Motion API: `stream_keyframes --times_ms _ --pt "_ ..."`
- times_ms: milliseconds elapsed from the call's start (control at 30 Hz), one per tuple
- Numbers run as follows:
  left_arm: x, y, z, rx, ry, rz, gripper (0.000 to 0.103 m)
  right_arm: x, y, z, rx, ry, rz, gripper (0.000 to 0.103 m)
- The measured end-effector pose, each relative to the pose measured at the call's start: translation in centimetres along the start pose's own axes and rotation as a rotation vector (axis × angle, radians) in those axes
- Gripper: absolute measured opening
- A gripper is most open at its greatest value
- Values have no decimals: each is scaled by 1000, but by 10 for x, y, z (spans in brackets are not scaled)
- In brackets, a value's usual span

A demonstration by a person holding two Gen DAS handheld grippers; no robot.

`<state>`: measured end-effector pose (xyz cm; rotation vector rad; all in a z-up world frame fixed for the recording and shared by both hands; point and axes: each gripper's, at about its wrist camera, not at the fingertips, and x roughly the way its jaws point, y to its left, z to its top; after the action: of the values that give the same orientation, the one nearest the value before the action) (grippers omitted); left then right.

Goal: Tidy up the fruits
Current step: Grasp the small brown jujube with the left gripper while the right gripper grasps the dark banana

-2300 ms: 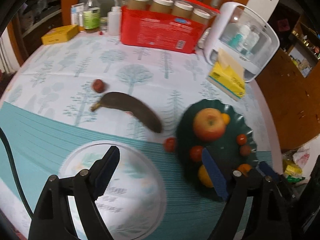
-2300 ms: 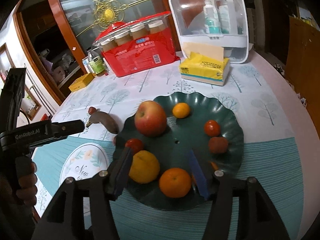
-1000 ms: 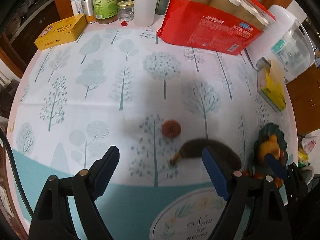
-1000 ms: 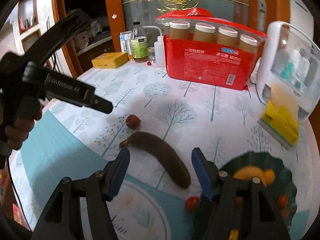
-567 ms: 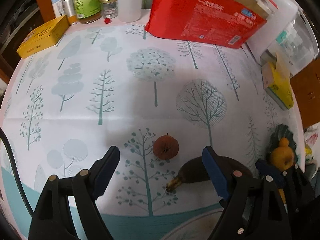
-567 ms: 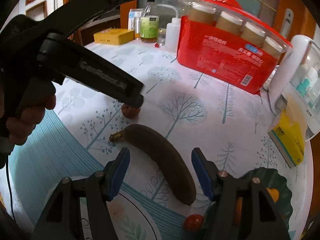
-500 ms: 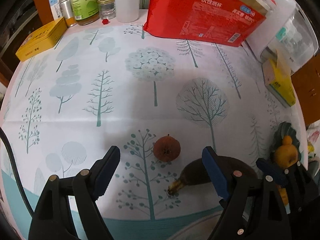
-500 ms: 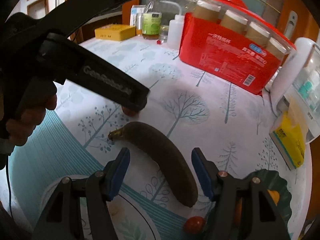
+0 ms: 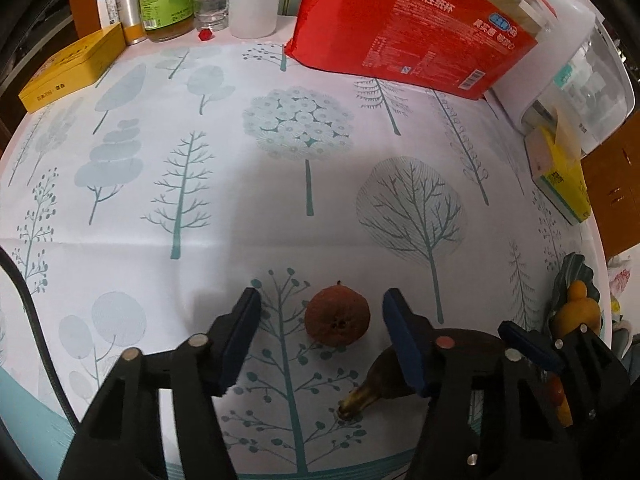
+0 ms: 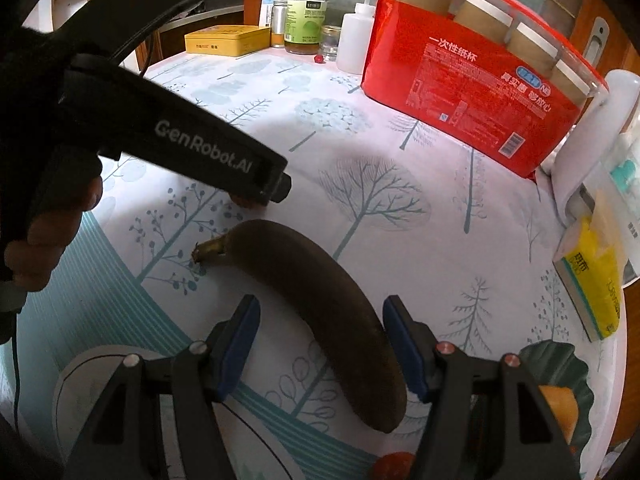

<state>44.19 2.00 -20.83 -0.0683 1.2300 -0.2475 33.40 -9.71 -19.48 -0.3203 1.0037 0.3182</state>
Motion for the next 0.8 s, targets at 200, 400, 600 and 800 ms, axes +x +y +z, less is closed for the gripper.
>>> stream_keyframes --times_ms 200,400,600,800 --pt "1 -4 1 20 -10 13 42 10 -4 1 1 10 13 63" --pt "-1 -7 -2 23 -26 -15 31 15 -13 1 46 -1 59 60" --pt "-2 -3 -4 -2 -44 -31 30 16 -22 -1 100 -19 110 57" --pt "-13 4 -5 -19 -77 -32 30 13 -33 -5 180 -26 145 41"
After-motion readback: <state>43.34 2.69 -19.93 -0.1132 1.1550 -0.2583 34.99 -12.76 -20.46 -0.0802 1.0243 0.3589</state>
